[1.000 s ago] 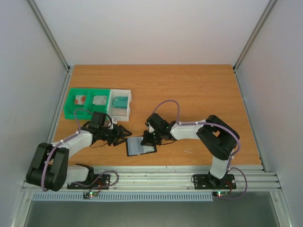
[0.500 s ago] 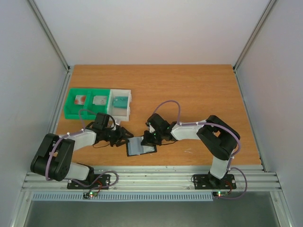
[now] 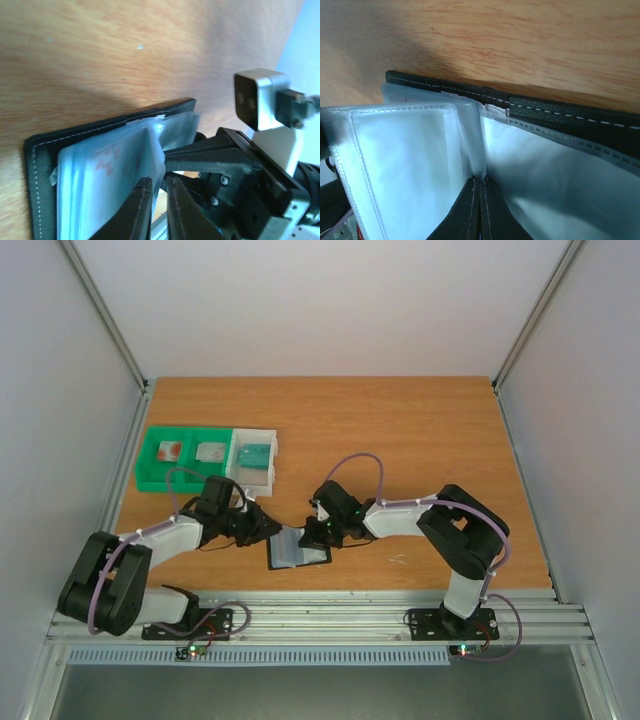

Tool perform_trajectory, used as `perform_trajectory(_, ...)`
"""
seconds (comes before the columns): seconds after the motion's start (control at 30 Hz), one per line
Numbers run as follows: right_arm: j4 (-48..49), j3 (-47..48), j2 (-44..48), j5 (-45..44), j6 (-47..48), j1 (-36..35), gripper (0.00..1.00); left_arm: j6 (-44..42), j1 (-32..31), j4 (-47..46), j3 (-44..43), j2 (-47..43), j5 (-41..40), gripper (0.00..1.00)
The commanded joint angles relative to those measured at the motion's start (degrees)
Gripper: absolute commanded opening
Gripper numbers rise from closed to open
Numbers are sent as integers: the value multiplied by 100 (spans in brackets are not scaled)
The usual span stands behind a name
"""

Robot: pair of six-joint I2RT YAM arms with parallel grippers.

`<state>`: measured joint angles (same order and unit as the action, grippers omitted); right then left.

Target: Take the credit cards out of the card holder

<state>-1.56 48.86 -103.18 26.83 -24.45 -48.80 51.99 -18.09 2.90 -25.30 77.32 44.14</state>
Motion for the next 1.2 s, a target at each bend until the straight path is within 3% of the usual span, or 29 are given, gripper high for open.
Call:
perform_trajectory(0.0,61,-228,116,-75,-40,55,3,-35,-33,122,-180,-308,-42,4)
perform_trajectory(0.2,395,-313,179,38,-68,55,7,37,-81,-113,-193,-124,131,2)
perform_trajectory(0.3,406,-333,229,24,-51,55,8,95,-192,-226,-225,-2,158,12)
perform_trajectory(0.37,355,-329,253,-19,-32,57,7,68,-250,-74,-305,84,87,24)
perform_trajectory(0.47,304,-300,247,2,2,57,7,-231,-266,456,-428,53,-269,30)
perform_trajectory(0.63,323,-279,446,181,-60,54,12,-568,-266,962,-499,-86,-658,31)
perform_trajectory(0.87,-224,80,428,83,-8,47,25,-561,-261,940,-472,-12,-676,32)
perform_trajectory(1.07,-198,203,-77,229,-51,46,26,-549,-257,976,-454,-64,-723,35)
perform_trajectory(1.17,-492,233,-158,40,57,49,22,-600,-257,1039,-440,-70,-776,37)
